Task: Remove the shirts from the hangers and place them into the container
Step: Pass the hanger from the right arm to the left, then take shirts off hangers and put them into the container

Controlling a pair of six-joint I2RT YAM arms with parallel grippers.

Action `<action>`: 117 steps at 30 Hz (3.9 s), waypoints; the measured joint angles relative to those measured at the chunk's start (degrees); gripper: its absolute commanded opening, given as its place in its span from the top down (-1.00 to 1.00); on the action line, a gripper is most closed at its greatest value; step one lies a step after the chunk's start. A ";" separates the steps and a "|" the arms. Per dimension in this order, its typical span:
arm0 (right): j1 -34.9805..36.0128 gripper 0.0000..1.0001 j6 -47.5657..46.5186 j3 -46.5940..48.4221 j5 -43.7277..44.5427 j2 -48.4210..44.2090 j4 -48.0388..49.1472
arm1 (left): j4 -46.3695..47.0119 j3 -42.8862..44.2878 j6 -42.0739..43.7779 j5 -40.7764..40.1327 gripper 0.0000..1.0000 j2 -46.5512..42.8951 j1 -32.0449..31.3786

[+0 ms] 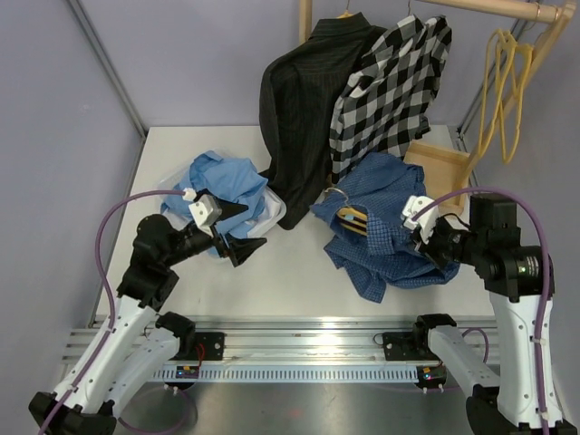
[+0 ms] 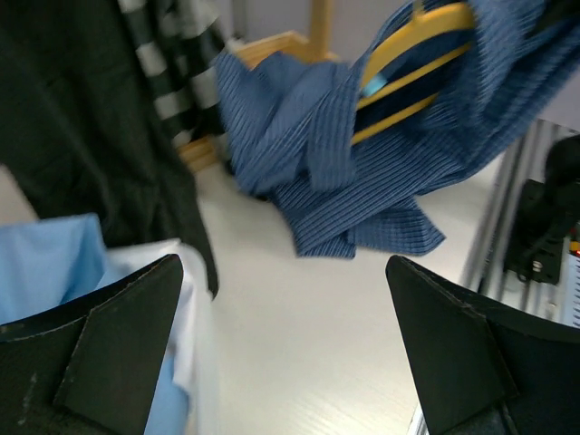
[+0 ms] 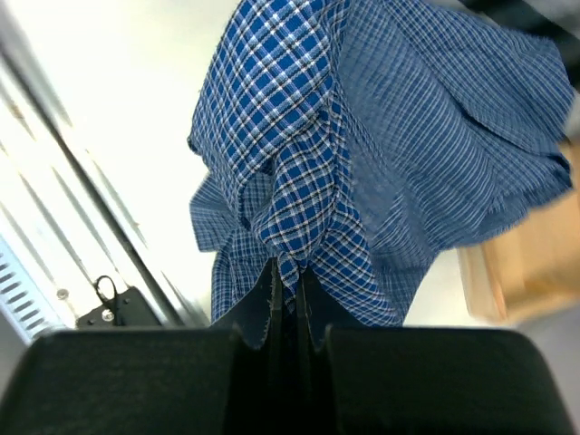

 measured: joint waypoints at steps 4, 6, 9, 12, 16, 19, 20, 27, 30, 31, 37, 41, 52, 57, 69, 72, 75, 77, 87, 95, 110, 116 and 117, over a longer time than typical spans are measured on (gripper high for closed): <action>0.00 1.00 -6.73 0.28 -9.97 4.42 -2.51 | 3.37 0.44 1.70 5.79 -0.98 -0.52 -3.26; 0.00 1.00 -9.94 0.72 -14.25 8.33 -3.13 | 4.48 1.33 2.08 8.39 -0.97 0.22 -4.63; 0.02 1.00 -14.34 1.66 -19.65 14.38 -2.91 | 6.80 2.45 2.12 10.82 -0.93 2.75 -6.54; 0.85 1.00 -17.33 1.68 -22.82 18.14 -2.69 | 8.11 2.51 2.08 11.61 -0.88 4.98 -8.96; 5.33 1.00 -17.35 1.66 -23.71 19.10 -2.67 | 9.57 2.51 2.08 11.98 -0.76 8.52 -11.45; 10.40 1.00 -15.08 0.81 -23.54 18.91 -2.56 | 10.12 2.56 1.84 12.07 -0.67 10.58 -12.70; 11.63 1.00 -14.40 0.35 -23.54 18.82 -2.58 | 10.32 2.56 1.64 12.09 -0.59 11.08 -12.94; 14.01 1.00 -11.47 -1.14 -23.45 19.04 -2.49 | 10.97 2.67 0.28 12.66 -0.29 13.31 -13.90; 14.08 1.00 -10.58 -1.53 -23.34 19.04 -1.99 | 12.24 2.67 -0.79 13.16 -0.09 13.29 -13.97; 14.14 1.00 -10.40 -1.79 -23.32 19.04 -1.77 | 12.81 2.67 -1.22 13.40 -0.08 13.29 -13.99; 14.51 1.00 -9.55 -2.21 -23.04 19.21 -0.92 | 15.26 2.67 -2.95 14.21 0.05 13.42 -14.36; 14.84 1.00 -9.29 -2.21 -22.99 19.54 -0.94 | 15.85 2.67 -3.50 14.51 0.08 14.45 -14.93; 15.61 1.00 -8.63 -2.21 -22.80 20.33 -0.90 | 14.27 5.27 -3.15 14.60 0.57 18.10 -17.29; 15.89 1.00 -8.59 -2.21 -22.32 20.33 -0.90 | 11.28 6.88 -0.90 14.36 0.64 19.19 -18.64; 16.04 1.00 -8.52 -2.40 -19.61 20.33 -1.25 | -2.38 11.39 9.64 10.32 0.40 22.21 -22.69; 16.04 1.00 -8.52 -2.40 -18.67 20.33 -1.42 | -4.87 11.89 11.39 8.87 0.38 22.60 -23.47; 16.04 1.00 -8.52 -2.43 -17.94 20.33 -1.79 | -7.17 12.48 12.94 7.10 0.28 23.12 -24.09; 16.04 1.00 -8.50 -2.40 -17.81 20.35 -1.86 | -8.41 12.66 13.53 5.77 0.27 23.50 -24.61; 16.04 1.00 -8.11 -2.43 -17.00 20.44 -2.71 | -11.32 13.81 14.12 0.37 0.46 24.52 -25.44; 15.91 0.84 -8.07 -2.40 -16.65 20.44 -2.99 | -11.72 13.97 12.20 1.18 1.00 24.72 -25.44; 16.20 -0.51 -0.74 -0.07 -19.67 20.55 2.47 | -12.07 15.50 8.74 4.28 1.00 28.94 -26.32; 16.24 -0.67 7.56 5.73 -13.99 20.52 6.05 | -11.28 15.47 5.66 1.29 1.00 28.24 -24.74; 16.24 -0.67 9.03 6.86 -13.55 20.52 6.49 | -11.06 15.47 4.57 0.46 1.00 28.02 -24.26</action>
